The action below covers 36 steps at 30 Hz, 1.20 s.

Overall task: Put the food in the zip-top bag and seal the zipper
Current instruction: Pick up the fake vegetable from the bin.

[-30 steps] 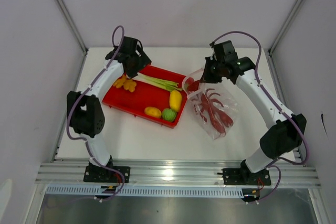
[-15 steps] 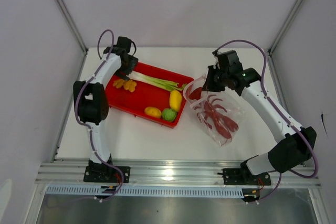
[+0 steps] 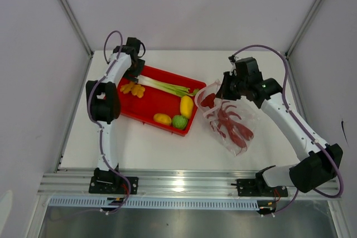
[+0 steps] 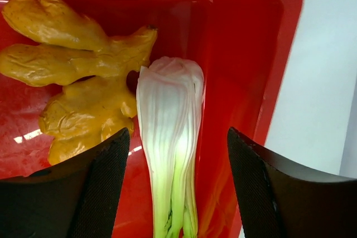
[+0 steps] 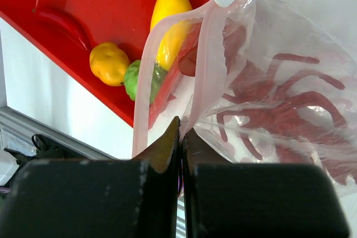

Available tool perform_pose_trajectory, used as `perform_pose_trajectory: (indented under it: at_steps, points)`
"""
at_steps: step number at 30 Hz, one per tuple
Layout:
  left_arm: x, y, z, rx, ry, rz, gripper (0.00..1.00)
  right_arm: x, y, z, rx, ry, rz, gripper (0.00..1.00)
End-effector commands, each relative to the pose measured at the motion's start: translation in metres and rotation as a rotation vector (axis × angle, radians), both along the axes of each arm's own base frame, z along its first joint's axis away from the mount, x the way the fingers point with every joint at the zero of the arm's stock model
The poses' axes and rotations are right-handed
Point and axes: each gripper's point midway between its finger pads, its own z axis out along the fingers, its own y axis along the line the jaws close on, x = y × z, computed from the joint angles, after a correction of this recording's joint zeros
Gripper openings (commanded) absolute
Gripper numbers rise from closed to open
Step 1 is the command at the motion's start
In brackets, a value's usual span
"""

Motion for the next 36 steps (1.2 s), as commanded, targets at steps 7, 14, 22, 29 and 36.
perform_pose_trajectory:
  at_steps: [7,14,22,29,36]
  points:
    - [-0.002,0.009,-0.03,-0.017,0.077,0.073,0.74,0.002,0.0,0.021,0.046,-0.099,-0.015,0.0]
    - [0.003,0.016,-0.038,0.016,0.061,0.079,0.72,-0.003,-0.006,0.009,0.043,-0.084,-0.036,0.0]
    - [0.014,0.017,-0.043,0.007,0.015,0.045,0.43,-0.003,-0.006,0.014,0.056,-0.099,-0.043,0.0]
    - [0.015,0.009,-0.023,-0.018,-0.054,-0.016,0.01,-0.008,-0.003,0.009,0.069,-0.062,-0.051,0.0]
    - [-0.003,0.007,0.011,-0.006,-0.192,-0.071,0.01,-0.016,0.002,0.014,0.089,-0.054,-0.046,0.0]
